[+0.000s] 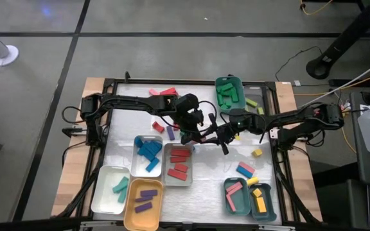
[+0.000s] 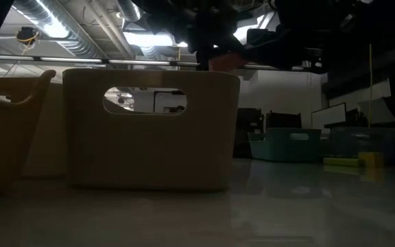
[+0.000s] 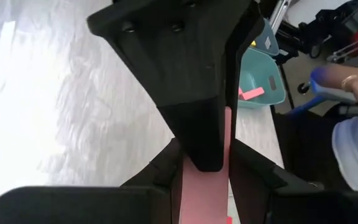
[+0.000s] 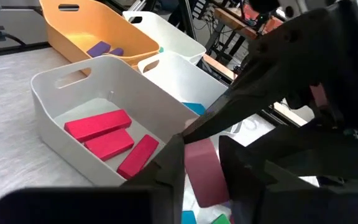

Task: Sort blocks
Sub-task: Put the pink block into the bottom green bin

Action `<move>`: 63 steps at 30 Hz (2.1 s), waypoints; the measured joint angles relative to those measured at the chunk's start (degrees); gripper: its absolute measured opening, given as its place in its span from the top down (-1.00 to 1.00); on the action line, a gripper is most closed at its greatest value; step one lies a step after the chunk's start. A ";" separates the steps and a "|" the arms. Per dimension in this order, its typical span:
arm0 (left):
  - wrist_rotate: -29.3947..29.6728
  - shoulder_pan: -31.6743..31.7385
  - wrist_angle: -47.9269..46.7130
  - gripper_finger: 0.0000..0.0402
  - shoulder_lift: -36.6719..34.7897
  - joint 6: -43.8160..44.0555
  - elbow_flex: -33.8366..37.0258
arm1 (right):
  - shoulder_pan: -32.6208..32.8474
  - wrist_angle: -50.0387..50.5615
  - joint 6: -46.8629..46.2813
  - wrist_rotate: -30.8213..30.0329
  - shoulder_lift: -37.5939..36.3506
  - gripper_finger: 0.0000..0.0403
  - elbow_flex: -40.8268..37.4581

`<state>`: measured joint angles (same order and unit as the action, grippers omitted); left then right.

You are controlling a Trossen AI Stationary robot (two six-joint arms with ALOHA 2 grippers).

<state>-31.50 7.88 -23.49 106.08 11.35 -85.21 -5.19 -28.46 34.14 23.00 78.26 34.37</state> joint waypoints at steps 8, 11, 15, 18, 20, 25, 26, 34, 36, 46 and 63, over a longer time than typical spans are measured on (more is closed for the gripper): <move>-0.10 0.05 0.02 0.56 0.00 5.73 -0.02 | 0.00 0.28 -0.04 0.55 0.00 0.67 -0.07; -0.08 0.05 0.02 0.54 0.00 7.17 -0.02 | 0.00 0.21 -0.26 0.59 0.00 0.67 -0.08; 0.17 0.06 0.09 0.39 0.00 8.05 -0.02 | -0.02 0.26 -1.41 0.51 0.02 0.68 -0.11; 0.55 0.40 0.44 0.24 -0.02 8.15 -0.02 | -0.07 0.76 -2.39 0.10 0.07 0.68 -0.15; 0.55 0.52 0.25 0.14 -0.07 8.20 -0.02 | -0.12 1.50 -3.16 -0.01 -0.10 0.68 -0.20; 0.17 1.65 -4.37 0.00 -0.22 5.07 -0.11 | -0.13 7.84 -3.26 -2.01 -3.11 0.68 -0.26; 0.20 2.00 -5.85 -0.01 -0.22 4.08 -0.11 | -0.13 9.23 -3.28 -2.52 -4.08 0.68 -0.26; 3.64 5.11 -14.00 0.00 -0.22 4.09 -0.11 | -0.09 24.28 -13.59 -2.95 -13.53 0.68 -0.24; 8.21 5.53 -14.84 0.00 -0.22 8.06 -0.11 | -0.07 28.52 -18.22 -1.78 -15.59 0.68 -0.24; 28.19 5.79 -16.41 0.00 -0.20 15.32 -0.11 | 1.90 42.25 -42.74 19.66 -19.14 0.68 -0.22; 37.37 5.79 -16.96 0.00 -0.13 25.06 0.52 | 31.61 44.45 -50.61 -0.22 -19.13 0.59 -0.17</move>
<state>5.88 13.67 -40.45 105.95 36.41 -84.69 26.42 15.99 -16.47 22.79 59.12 34.20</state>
